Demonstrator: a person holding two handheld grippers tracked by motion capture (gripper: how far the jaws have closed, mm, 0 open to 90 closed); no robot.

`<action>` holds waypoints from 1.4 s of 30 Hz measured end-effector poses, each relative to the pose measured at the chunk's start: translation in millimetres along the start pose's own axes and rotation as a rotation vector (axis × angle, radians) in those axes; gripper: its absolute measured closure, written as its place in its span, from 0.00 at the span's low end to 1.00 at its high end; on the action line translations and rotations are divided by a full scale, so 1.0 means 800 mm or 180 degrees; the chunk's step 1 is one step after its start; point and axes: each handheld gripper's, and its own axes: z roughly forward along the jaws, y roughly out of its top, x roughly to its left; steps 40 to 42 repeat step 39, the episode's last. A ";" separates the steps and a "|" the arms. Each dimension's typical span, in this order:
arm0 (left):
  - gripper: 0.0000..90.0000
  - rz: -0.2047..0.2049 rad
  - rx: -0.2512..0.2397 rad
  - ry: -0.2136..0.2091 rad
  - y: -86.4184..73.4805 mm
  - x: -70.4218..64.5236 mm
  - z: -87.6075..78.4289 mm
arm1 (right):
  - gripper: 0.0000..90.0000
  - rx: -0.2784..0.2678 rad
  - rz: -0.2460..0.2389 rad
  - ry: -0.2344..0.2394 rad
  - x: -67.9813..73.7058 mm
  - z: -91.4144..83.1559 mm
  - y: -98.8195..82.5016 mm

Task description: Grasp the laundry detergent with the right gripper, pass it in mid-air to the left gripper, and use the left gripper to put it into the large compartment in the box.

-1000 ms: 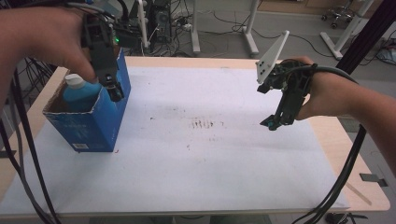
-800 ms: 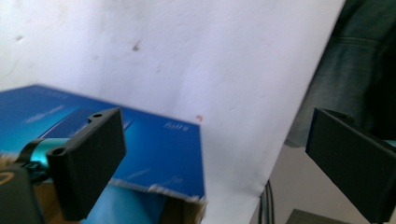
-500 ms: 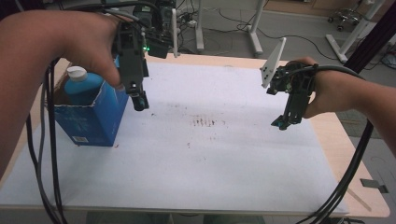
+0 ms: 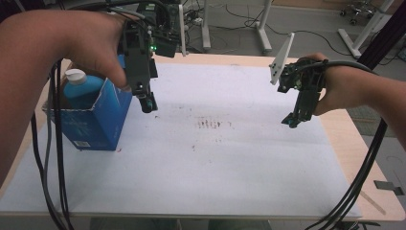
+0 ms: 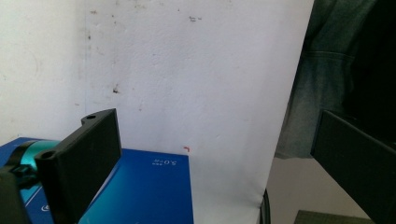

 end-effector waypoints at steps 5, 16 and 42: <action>0.02 0.0007 0.0021 -0.0007 0.001 0.000 0.001 | 0.01 -0.0001 0.0004 -0.0003 0.002 -0.001 -0.001; 0.02 0.0030 0.0035 -0.0004 0.002 -0.003 0.001 | 0.01 -0.0021 -0.0015 -0.0038 0.005 -0.004 0.004; 0.02 0.0052 0.0076 -0.0003 0.007 -0.003 0.005 | 0.01 -0.0061 0.0082 -0.0065 0.008 -0.008 0.001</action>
